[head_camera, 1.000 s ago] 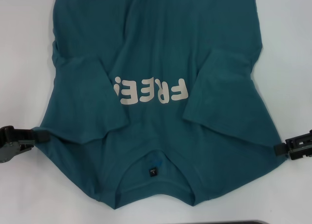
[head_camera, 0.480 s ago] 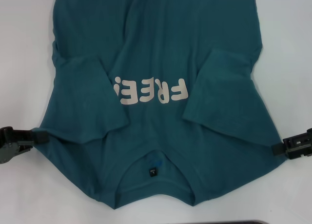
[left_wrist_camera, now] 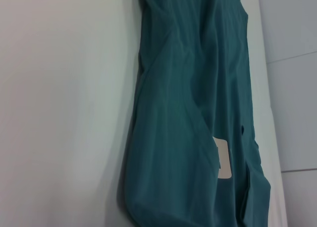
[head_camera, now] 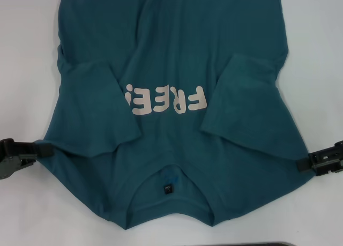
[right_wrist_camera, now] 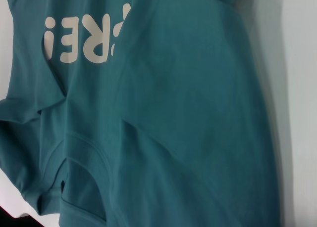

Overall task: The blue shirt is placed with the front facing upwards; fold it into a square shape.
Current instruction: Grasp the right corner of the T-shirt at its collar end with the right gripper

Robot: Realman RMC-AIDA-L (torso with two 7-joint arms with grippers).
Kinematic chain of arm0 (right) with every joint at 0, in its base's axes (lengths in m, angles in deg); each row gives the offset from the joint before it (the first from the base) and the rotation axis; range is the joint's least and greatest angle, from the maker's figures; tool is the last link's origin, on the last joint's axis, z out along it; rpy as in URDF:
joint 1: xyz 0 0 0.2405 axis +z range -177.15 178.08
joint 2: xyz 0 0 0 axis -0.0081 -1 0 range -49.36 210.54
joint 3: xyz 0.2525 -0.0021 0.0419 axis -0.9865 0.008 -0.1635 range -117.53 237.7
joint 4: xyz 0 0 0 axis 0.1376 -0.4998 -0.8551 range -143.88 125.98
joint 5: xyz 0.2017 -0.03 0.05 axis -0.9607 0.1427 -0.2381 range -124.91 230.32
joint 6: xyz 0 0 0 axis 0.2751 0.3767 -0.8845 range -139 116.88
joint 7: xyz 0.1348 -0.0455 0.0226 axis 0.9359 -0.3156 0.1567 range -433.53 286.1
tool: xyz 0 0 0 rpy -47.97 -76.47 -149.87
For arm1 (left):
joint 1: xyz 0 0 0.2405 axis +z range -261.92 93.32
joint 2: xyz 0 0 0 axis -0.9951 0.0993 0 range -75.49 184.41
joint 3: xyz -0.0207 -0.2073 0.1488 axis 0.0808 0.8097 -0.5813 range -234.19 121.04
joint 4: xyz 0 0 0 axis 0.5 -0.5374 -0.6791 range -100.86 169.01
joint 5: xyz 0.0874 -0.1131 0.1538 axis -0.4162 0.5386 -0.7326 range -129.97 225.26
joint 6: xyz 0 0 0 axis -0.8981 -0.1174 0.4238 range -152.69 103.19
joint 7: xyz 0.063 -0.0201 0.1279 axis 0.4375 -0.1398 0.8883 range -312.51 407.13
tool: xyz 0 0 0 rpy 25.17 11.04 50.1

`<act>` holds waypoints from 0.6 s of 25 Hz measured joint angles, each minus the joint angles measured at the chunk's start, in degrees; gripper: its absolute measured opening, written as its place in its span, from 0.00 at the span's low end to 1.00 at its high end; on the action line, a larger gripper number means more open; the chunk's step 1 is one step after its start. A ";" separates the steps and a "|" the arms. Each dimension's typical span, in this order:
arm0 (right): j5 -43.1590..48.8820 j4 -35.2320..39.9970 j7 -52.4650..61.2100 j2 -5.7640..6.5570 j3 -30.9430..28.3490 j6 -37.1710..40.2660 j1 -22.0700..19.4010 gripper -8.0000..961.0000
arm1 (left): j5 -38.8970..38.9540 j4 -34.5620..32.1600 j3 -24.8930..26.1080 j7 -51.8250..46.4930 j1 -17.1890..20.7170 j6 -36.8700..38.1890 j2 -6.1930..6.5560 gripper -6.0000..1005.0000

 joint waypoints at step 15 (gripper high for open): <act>-0.68 0.00 -0.45 -1.31 -0.65 0.04 0.65 0.86 | 0.17 0.08 0.07 0.22 0.23 0.47 0.00 0.04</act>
